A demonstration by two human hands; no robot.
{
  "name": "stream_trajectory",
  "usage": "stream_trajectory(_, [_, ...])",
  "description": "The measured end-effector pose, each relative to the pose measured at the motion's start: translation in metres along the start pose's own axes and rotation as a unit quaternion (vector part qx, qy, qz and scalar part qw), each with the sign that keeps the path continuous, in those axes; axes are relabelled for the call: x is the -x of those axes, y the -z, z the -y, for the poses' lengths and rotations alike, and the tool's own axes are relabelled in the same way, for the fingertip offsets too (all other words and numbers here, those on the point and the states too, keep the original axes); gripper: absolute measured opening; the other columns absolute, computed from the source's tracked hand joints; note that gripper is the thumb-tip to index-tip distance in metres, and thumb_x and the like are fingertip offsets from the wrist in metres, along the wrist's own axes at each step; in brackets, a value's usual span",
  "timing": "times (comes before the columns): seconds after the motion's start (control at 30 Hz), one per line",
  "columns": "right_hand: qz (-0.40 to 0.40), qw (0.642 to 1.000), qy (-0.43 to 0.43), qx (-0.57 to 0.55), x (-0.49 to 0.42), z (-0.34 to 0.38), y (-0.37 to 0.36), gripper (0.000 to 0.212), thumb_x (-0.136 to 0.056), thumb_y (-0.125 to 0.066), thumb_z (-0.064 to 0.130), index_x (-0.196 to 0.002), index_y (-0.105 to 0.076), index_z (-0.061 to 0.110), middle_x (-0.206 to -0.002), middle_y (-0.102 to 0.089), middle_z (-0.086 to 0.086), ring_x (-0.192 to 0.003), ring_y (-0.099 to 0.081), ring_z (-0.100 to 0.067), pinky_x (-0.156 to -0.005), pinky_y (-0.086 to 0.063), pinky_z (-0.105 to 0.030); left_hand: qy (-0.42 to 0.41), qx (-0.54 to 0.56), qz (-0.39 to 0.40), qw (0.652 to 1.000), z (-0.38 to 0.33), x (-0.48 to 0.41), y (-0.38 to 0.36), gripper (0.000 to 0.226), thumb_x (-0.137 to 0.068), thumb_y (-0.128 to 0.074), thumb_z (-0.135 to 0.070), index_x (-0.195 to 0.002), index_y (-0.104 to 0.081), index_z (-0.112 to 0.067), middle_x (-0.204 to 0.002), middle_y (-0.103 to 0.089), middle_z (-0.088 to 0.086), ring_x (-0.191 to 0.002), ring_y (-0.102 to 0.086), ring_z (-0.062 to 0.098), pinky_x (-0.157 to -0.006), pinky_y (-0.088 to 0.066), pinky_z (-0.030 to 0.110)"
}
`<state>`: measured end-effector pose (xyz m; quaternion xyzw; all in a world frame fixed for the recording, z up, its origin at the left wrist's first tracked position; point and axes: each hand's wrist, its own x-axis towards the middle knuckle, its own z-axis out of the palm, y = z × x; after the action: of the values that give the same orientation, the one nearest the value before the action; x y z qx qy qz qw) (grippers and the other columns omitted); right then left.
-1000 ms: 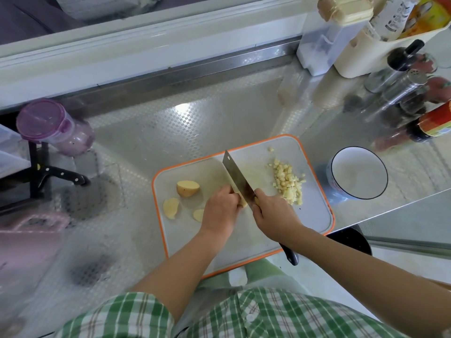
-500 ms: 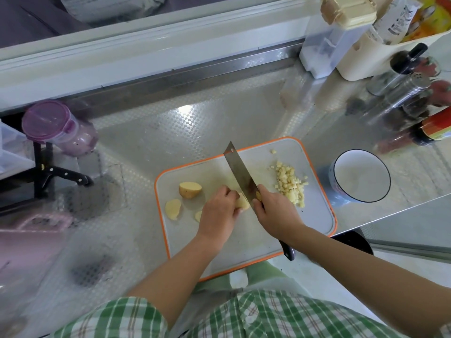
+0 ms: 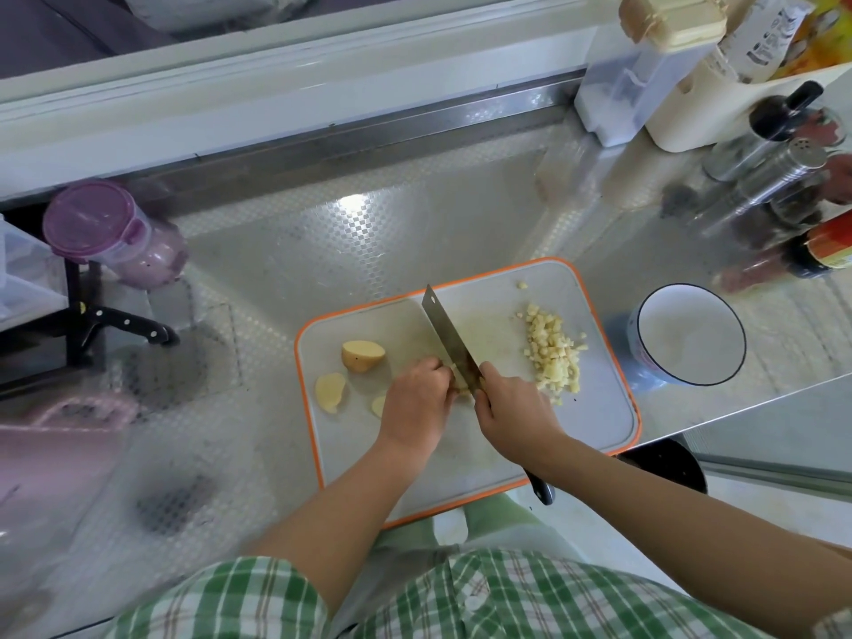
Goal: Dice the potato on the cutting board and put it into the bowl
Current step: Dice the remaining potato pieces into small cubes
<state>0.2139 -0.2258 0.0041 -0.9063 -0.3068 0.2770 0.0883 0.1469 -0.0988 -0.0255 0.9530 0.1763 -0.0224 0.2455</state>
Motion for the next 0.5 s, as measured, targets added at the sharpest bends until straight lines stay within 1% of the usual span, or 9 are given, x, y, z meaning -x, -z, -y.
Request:
stream_trajectory(0.07, [-0.005, 1.0, -0.001, 0.003, 0.0, -0.001, -0.001, 0.01, -0.098, -0.036, 0.021, -0.091, -0.031, 0.017, -0.062, -0.041, -0.001, -0.061, -0.045, -0.03, -0.051, -0.028, -0.033, -0.001, -0.006, -0.002, 1.0, 0.0, 0.0, 0.0, 0.005, -0.074, -0.074, -0.011, -0.076, -0.07, -0.01, -0.077, -0.062, 0.004, -0.073, -0.058, 0.027, -0.061, -0.046, 0.035])
stream_trajectory(0.13, [-0.013, 1.0, -0.005, 0.0, -0.001, 0.001, -0.001, 0.009, -0.099, -0.037, 0.022, -0.093, -0.032, 0.017, -0.065, -0.045, -0.003, -0.063, -0.045, -0.03, -0.054, -0.03, -0.034, -0.002, -0.008, -0.003, 1.0, 0.0, 0.0, 0.0, 0.006, -0.074, -0.075, -0.012, -0.075, -0.069, -0.011, -0.077, -0.062, 0.004, -0.074, -0.058, 0.027, -0.062, -0.046, 0.036])
stream_trajectory(0.23, [-0.02, 1.0, -0.004, 0.003, -0.009, 0.007, 0.003, 0.007, -0.099, -0.037, 0.021, -0.1, -0.038, 0.015, -0.07, -0.049, -0.005, -0.064, -0.046, -0.03, -0.056, -0.032, -0.034, -0.001, -0.007, 0.002, 1.0, 0.0, 0.001, 0.0, 0.003, -0.077, -0.072, -0.013, -0.077, -0.07, -0.011, -0.079, -0.063, 0.004, -0.077, -0.059, 0.026, -0.065, -0.048, 0.038])
stream_trajectory(0.33, [-0.023, 1.0, 0.006, -0.002, -0.013, 0.007, 0.006, 0.008, -0.1, -0.037, 0.022, -0.102, -0.04, 0.014, -0.071, -0.049, -0.005, -0.064, -0.047, -0.03, -0.057, -0.033, -0.034, -0.004, -0.008, 0.004, 1.0, -0.001, 0.001, 0.002, 0.005, -0.076, -0.074, -0.014, -0.075, -0.07, -0.011, -0.078, -0.063, 0.004, -0.076, -0.06, 0.027, -0.063, -0.049, 0.038])
stream_trajectory(0.4, [-0.036, 0.999, 0.011, -0.025, -0.011, 0.001, 0.009, 0.008, -0.1, -0.038, 0.022, -0.097, -0.038, 0.015, -0.067, -0.047, -0.004, -0.061, -0.045, -0.028, -0.053, -0.031, -0.034, -0.008, -0.005, 0.001, 1.0, -0.001, 0.002, 0.004, 0.009, -0.075, -0.076, -0.015, -0.075, -0.069, -0.01, -0.078, -0.063, 0.005, -0.075, -0.06, 0.027, -0.062, -0.05, 0.038])
stream_trajectory(0.5, [-0.052, 0.996, 0.018, -0.072, -0.003, -0.003, 0.016, 0.011, -0.099, -0.041, 0.021, -0.091, -0.034, 0.018, -0.057, -0.041, 0.0, -0.051, -0.04, -0.023, -0.046, -0.026, -0.033, 0.002, 0.009, -0.003, 1.0, 0.002, 0.006, 0.004, 0.012, -0.077, -0.075, -0.016, -0.083, -0.068, -0.009, -0.084, -0.063, 0.007, -0.076, -0.06, 0.027, -0.064, -0.051, 0.039])
